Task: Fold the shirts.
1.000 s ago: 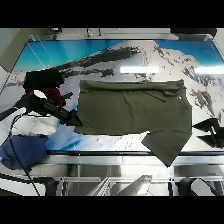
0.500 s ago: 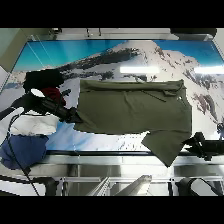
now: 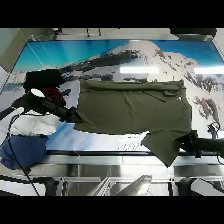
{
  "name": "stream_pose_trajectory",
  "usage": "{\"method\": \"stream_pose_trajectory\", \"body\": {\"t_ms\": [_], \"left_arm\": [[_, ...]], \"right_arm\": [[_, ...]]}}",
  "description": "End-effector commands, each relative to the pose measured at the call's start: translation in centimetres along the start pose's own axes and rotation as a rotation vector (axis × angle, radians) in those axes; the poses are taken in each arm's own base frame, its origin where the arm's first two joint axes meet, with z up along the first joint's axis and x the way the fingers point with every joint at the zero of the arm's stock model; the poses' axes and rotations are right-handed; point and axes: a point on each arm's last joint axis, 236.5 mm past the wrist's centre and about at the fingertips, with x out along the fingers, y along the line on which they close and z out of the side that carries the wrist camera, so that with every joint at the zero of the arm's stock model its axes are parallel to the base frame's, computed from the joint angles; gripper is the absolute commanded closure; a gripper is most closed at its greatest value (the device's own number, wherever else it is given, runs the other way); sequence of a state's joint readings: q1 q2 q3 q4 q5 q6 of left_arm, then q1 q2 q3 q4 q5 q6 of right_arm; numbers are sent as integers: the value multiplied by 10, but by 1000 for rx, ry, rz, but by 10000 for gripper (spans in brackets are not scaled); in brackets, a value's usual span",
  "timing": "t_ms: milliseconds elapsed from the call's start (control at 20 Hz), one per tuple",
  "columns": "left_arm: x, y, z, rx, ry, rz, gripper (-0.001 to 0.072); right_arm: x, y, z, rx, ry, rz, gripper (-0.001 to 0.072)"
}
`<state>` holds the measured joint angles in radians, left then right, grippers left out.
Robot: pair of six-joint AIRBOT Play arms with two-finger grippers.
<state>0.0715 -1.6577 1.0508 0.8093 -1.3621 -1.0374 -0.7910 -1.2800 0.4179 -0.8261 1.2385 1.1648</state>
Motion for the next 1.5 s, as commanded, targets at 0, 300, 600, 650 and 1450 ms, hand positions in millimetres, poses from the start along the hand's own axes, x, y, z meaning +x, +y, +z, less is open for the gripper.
{"method": "stream_pose_trajectory", "body": {"t_ms": [0,300,600,650,1450], "left_arm": [[-1,-1,0,1,0,-1,693],[-11,-6,-21,-25,72,-66,693],[-37,0,-9,-118,-21,-150,693],[-39,-6,-5,-114,-40,-178,693],[-79,-34,183,166,-335,-52,693]], "right_arm": [[3,11,12,-30,-33,56,390],[-34,46,37,-118,-45,76,697],[-68,83,74,-174,-160,115,698],[-70,92,77,-187,-176,153,698],[-9,264,221,-479,-364,325,697]]}}
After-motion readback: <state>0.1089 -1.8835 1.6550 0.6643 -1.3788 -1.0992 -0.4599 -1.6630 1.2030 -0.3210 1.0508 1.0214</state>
